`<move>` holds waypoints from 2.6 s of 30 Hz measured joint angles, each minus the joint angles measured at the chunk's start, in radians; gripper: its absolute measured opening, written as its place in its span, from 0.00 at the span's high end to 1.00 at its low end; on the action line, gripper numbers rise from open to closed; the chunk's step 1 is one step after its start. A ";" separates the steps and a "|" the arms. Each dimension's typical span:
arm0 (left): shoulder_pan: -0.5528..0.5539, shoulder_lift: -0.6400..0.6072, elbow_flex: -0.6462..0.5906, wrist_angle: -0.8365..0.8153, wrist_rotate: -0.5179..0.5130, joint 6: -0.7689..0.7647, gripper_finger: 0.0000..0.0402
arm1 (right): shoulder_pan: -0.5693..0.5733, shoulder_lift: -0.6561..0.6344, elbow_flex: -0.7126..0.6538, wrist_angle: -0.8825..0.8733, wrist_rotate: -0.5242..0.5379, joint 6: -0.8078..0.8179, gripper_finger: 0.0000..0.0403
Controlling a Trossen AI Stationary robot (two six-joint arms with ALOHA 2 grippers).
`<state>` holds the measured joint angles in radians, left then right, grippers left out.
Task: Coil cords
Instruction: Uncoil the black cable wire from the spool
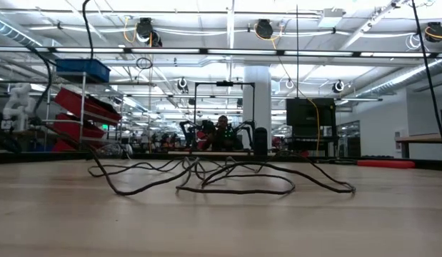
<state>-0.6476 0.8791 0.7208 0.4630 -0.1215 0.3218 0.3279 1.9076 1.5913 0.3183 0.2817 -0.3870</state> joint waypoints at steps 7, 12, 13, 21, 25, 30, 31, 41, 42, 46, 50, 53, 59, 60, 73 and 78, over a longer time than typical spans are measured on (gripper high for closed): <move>0.000 0.013 0.000 0.000 0.000 0.000 1.00 | -0.002 0.000 0.000 0.002 0.000 0.004 0.68; 0.000 0.039 0.000 0.029 -0.018 0.023 1.00 | -0.004 -0.001 0.000 0.014 -0.083 0.017 0.69; 0.000 0.044 0.000 0.038 -0.019 0.024 1.00 | -0.006 -0.001 0.000 0.012 -0.109 0.024 0.70; 0.000 0.055 0.000 0.056 -0.023 0.025 1.00 | -0.007 -0.001 0.000 0.011 -0.127 0.032 0.91; 0.000 0.055 0.000 0.055 -0.025 0.025 1.00 | -0.007 -0.001 0.000 0.005 -0.117 0.027 0.99; 0.000 0.055 0.000 0.048 -0.006 0.022 1.00 | -0.003 -0.001 0.000 0.000 -0.064 -0.001 1.00; 0.000 0.056 0.000 0.045 0.007 0.011 1.00 | -0.003 -0.001 0.000 0.000 -0.063 -0.006 1.00; 0.009 0.094 0.000 -0.021 0.104 -0.002 1.00 | 0.010 -0.073 0.000 -0.131 0.075 -0.051 1.00; 0.014 0.094 0.000 -0.036 0.115 -0.008 1.00 | 0.014 -0.084 0.000 -0.145 0.085 -0.052 1.00; 0.044 0.094 0.000 -0.117 0.126 -0.060 1.00 | 0.036 -0.119 0.000 -0.172 0.092 -0.056 1.00; 0.079 0.103 0.000 -0.194 0.127 -0.108 1.00 | 0.063 -0.140 0.001 -0.167 0.093 -0.077 1.00; 0.098 0.103 0.000 -0.201 0.124 -0.132 1.00 | 0.078 -0.149 0.001 -0.179 0.094 -0.100 1.00; 0.110 0.086 0.000 -0.237 0.071 -0.141 1.00 | 0.115 -0.188 0.001 -0.239 0.178 -0.144 1.00; 0.110 0.081 0.000 -0.244 0.053 -0.141 1.00 | 0.120 -0.197 0.001 -0.255 0.188 -0.145 1.00; 0.082 -0.063 0.000 -0.289 -0.041 -0.157 1.00 | 0.193 -0.288 0.001 -0.487 0.277 -0.080 1.00; 0.056 -0.107 0.000 -0.289 -0.041 -0.150 1.00 | 0.198 -0.292 0.001 -0.562 0.273 -0.060 1.00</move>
<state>-0.5912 0.7720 0.7204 0.1742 -0.1627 0.1713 0.5261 1.6157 1.5921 -0.2432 0.5544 -0.4473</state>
